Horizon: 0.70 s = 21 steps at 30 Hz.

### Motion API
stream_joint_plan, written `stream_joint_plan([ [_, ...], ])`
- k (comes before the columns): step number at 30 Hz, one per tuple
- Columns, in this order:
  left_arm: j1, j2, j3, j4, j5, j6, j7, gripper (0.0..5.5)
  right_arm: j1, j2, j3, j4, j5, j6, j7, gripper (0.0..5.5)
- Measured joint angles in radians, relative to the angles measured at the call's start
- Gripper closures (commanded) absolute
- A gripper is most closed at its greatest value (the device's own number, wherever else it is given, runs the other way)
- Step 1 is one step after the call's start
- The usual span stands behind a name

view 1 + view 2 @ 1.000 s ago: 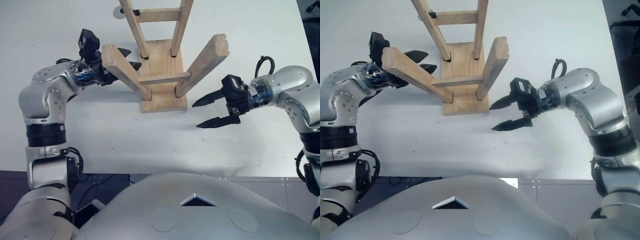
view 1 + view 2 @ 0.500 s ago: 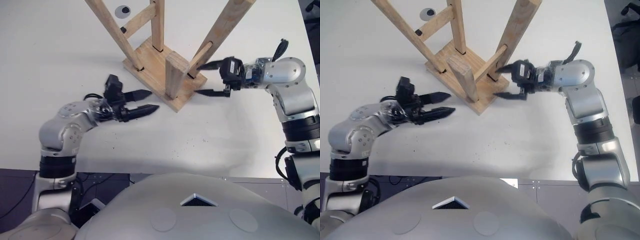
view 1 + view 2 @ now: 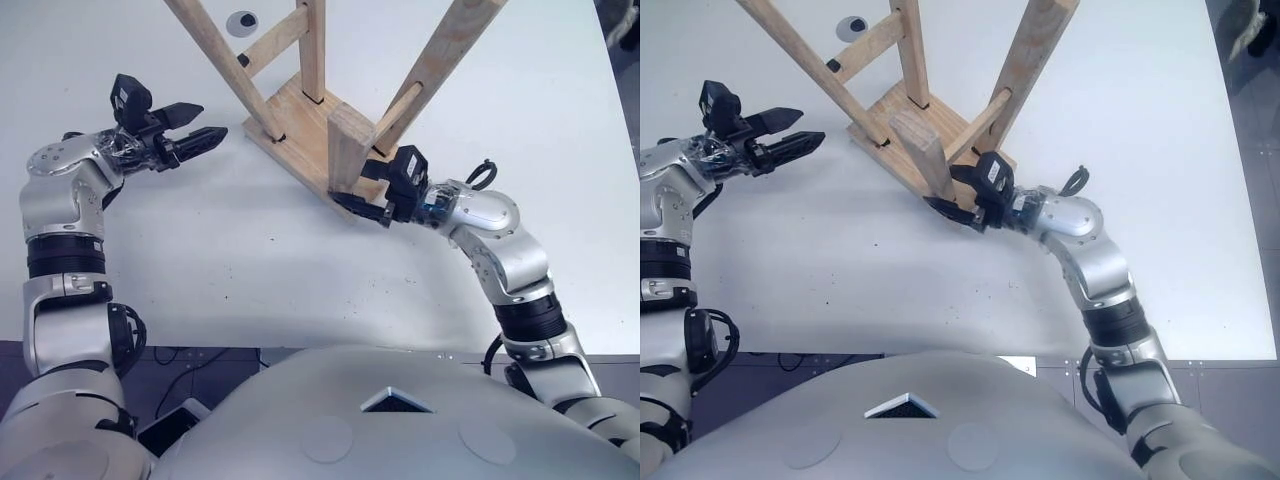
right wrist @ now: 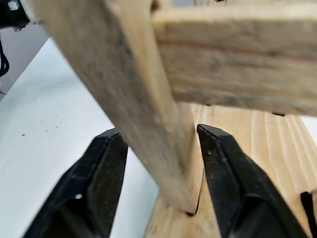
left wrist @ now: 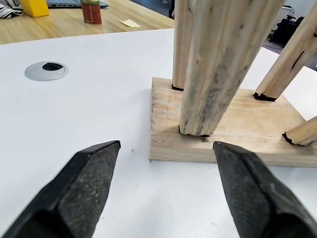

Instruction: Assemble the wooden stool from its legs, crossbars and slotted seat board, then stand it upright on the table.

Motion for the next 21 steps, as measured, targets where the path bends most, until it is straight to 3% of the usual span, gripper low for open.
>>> stream_joint_plan([
  [4, 0.003, 0.001, 0.001, 0.002, 0.002, 0.0, 0.0, 2.04, 0.022, 0.01, -0.018, 0.03, -0.033, -0.081, -0.048, 4.25],
  [9, 0.039, 0.001, 0.006, -0.004, 0.012, 0.0, 0.002, 2.04, 0.021, 0.009, -0.032, 0.075, -0.037, -0.15, -0.044, 4.39],
  [15, 0.345, 0.119, -0.089, -0.302, 0.031, -0.017, -0.21, 2.04, -0.014, -0.058, -0.075, 0.155, 0.013, -0.216, 0.145, 4.41],
  [21, 0.372, 0.083, -0.055, -0.396, 0.008, -0.022, -0.143, 2.04, -0.041, -0.213, -0.115, 0.207, 0.123, -0.236, 0.467, 4.41],
])
